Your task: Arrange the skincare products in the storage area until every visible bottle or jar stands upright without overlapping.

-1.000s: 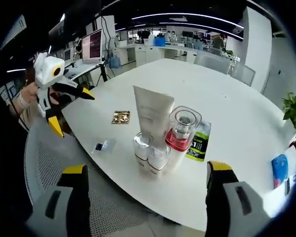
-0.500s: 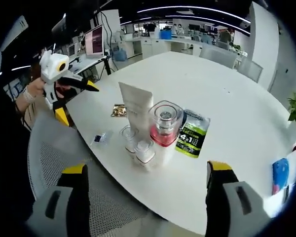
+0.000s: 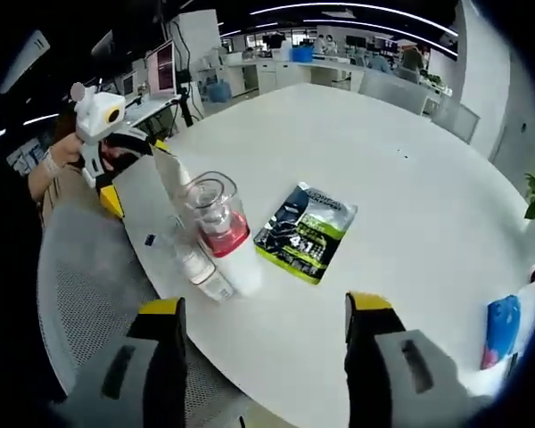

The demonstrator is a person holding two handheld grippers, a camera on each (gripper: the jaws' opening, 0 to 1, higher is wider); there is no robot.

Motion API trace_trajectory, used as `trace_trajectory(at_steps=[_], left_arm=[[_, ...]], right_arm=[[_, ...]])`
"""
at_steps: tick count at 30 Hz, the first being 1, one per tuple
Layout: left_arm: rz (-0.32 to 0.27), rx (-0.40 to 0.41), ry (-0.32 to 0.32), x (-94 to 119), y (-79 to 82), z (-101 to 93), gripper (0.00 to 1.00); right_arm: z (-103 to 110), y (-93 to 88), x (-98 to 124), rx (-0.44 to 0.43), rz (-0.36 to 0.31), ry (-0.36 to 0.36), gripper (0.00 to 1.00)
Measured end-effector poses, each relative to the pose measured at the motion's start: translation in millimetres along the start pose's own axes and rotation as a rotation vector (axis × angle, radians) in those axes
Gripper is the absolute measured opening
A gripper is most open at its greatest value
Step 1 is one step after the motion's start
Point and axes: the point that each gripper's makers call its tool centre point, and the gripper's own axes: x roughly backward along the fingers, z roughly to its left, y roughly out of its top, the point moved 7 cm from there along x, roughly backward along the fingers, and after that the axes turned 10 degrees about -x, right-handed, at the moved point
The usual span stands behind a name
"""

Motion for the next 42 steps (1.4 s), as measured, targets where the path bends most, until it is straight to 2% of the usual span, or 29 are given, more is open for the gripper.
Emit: trace_trajectory(at_steps=[7, 10, 15, 18, 21, 24, 27, 31, 35, 42], left_arm=[[0.021, -0.002, -0.006, -26, 15.4, 11.8, 0.97], [0.035, -0.006, -0.007, -37, 20.2, 17.9, 0.94], [0.023, 0.017, -0.009, -58, 28.4, 28.8, 0.84], [0.017, 0.023, -0.013, -69, 33.3, 31.7, 0.74], [0.016, 0.033, -0.051, -80, 38.1, 30.1, 0.66], [0.010, 0.044, -0.062, -91, 41.2, 29.8, 0.60], [-0.008, 0.087, -0.071, -101, 44.6, 29.8, 0.54], [0.003, 0.123, -0.111, -115, 47.1, 26.2, 0.49], [-0.032, 0.189, -0.159, -128, 54.1, 21.1, 0.41], [-0.043, 0.260, -0.179, -144, 58.3, 20.6, 0.35]], right_arm=[[-25, 11.2, -20, -0.024, -0.018, 0.015, 0.56], [-35, 14.5, -33, -0.031, -0.012, 0.019, 0.53], [-45, 17.7, -51, -0.063, -0.012, 0.038, 0.46], [-50, 16.4, -60, -0.075, 0.001, 0.045, 0.42], [-54, 14.9, -69, -0.082, 0.014, 0.045, 0.41], [-57, 15.0, -75, -0.102, 0.007, 0.052, 0.37], [-61, 15.1, -80, -0.117, 0.007, 0.055, 0.35], [-66, 14.9, -88, -0.142, 0.014, 0.056, 0.34], [-67, 14.5, -96, -0.160, 0.020, 0.062, 0.31], [-71, 12.8, -108, -0.188, 0.031, 0.070, 0.27]])
